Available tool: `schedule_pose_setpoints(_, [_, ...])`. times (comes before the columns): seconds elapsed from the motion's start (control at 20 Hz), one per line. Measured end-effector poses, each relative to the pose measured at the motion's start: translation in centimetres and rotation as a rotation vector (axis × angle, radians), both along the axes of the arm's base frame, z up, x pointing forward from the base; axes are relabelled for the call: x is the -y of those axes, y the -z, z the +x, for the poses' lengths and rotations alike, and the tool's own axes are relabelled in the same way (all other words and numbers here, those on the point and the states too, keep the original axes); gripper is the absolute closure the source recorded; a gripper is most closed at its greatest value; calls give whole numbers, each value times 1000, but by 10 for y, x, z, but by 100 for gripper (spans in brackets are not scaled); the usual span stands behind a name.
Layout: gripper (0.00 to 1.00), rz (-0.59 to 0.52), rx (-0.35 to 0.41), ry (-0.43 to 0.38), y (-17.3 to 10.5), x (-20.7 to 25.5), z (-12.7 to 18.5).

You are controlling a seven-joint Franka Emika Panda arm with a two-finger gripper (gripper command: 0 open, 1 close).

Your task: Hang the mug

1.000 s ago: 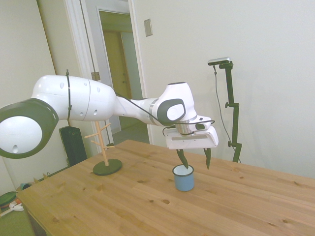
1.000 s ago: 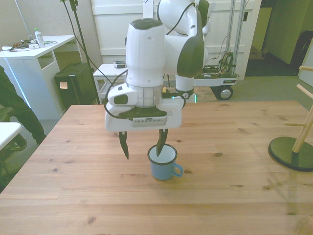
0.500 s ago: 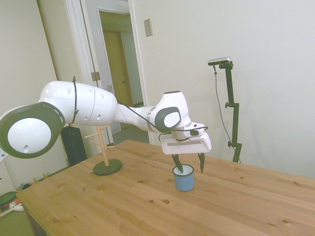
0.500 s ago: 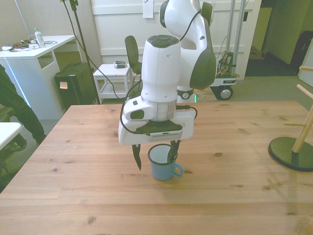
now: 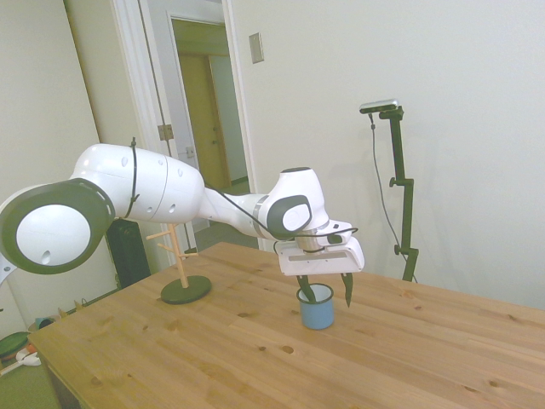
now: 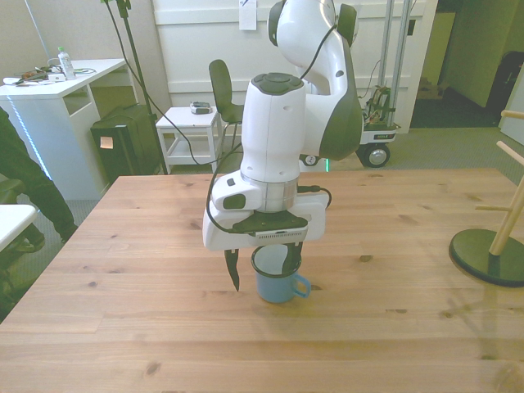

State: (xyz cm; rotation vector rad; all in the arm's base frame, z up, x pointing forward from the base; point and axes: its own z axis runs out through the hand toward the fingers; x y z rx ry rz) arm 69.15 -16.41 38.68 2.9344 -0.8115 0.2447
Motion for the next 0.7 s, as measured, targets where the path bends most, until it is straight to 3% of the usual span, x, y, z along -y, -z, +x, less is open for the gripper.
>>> schedule_pose_setpoints(0.7, [100,-1,6,1,10,1,-4])
